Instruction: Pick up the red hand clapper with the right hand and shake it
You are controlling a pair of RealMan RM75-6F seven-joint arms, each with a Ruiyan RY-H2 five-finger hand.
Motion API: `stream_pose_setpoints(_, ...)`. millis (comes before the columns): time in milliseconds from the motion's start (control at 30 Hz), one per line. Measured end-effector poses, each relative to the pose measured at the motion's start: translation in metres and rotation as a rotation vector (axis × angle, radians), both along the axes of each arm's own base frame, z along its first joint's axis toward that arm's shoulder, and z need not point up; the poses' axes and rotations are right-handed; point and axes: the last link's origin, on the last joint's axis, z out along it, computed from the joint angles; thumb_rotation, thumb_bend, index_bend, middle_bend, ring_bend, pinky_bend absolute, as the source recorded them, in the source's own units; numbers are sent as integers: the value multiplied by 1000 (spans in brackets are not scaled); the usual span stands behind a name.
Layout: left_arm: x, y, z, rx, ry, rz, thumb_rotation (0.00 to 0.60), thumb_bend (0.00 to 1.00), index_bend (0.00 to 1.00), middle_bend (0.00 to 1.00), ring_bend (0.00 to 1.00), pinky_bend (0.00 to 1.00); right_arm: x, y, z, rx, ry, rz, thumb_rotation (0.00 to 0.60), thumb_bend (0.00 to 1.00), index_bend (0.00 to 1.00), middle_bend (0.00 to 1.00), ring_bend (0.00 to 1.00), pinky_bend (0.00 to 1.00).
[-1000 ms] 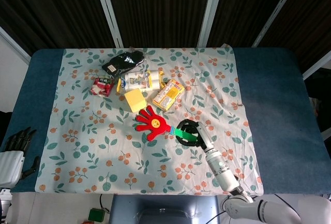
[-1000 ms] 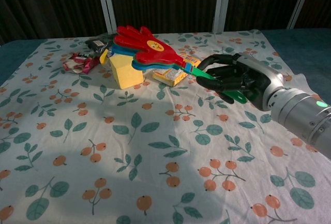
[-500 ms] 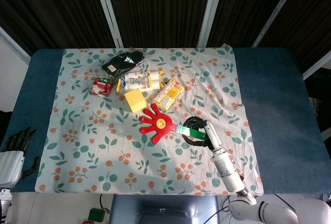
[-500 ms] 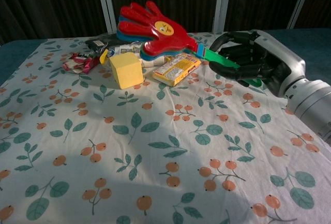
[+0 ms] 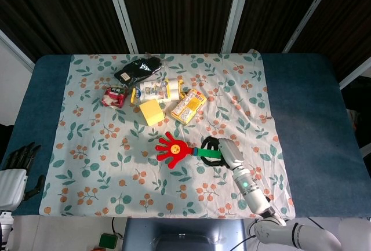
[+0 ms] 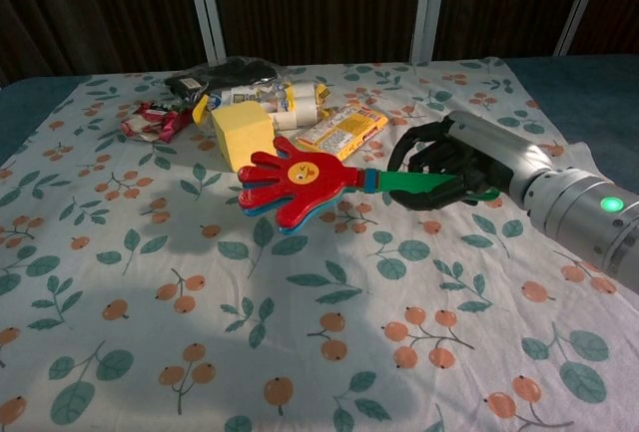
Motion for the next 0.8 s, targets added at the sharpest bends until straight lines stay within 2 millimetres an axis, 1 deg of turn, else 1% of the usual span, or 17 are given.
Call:
stream_pose_setpoints(100,0,0,0,0,0,0,600,449,0,28,3,103,5,2,11,1,-147,-3,600,612,955,803,852,973)
stream_pose_setpoints(267,0,0,0,0,0,0,600,450,0,28,3,103,8,5,33,-3,-535,-46,600,612,955,803,852,974)
stream_pose_setpoints(433,0,0,0,0,0,0,600,451,0,28,3,102,2,10,53,-6,-921,-112,600,614,955,805,852,974)
stream_pose_setpoints(533,0,0,0,0,0,0,600,451,0,28,4,103,-2,13,60,-18,-1047,-129,600,614,955,804,852,974)
stream_pose_setpoints(600,0,0,0,0,0,0,600,451,0,28,3,103,-3,12,58,-6,-1052,-132,600,615,955,804,852,975)
stream_pose_setpoints(667,0,0,0,0,0,0,600,451,0,28,3,102,-3,10,51,20,-1002,-133,600,616,955,805,852,975)
stream_pose_setpoints(800,0,0,0,0,0,0,600,450,0,28,4,102,-2,6,34,52,-782,-118,600,619,955,804,852,976)
